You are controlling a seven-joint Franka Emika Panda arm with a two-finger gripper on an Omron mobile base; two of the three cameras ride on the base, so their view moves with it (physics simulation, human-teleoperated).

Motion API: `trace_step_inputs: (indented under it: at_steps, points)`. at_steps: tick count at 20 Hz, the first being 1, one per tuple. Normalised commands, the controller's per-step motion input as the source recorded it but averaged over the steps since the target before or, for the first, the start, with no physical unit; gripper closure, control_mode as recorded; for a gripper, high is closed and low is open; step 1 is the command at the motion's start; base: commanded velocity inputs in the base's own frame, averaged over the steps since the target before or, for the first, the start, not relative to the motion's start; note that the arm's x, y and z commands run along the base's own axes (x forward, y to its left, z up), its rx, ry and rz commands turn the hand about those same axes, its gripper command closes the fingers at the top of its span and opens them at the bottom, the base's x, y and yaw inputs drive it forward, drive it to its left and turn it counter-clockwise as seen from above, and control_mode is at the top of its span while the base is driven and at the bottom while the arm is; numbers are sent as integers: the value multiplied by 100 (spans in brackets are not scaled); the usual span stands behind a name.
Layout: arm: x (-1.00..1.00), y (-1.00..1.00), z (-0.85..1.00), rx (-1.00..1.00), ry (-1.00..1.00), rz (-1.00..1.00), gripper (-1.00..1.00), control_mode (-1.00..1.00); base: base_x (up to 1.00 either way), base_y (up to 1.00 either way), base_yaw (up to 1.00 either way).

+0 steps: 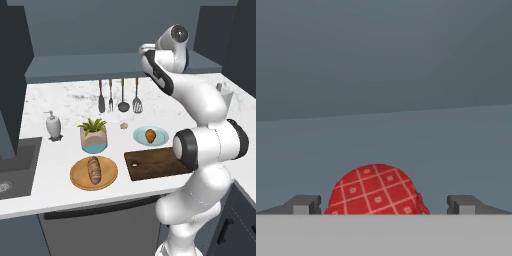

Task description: From the different types of pastries on the counter, select a croissant and place it on the cutting board. Then retrieve a jar of jam from the cabinet and place it alongside the croissant on the cutting board.

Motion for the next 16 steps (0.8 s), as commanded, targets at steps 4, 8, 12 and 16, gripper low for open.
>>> trace_step_inputs:
  at_steps: [4,8,12,16]
  points:
    - [17,2,-4,0,-1,0,-100,-100,0,0,0]
    - [15,7,-10,0,-6,0,-100,-100,0,0,0]
    - [15,9,-9,0,-5,0,-100,-100,0,0,0]
    - [4,4,-1,0,-1,-1,100,-100,0,0,0]
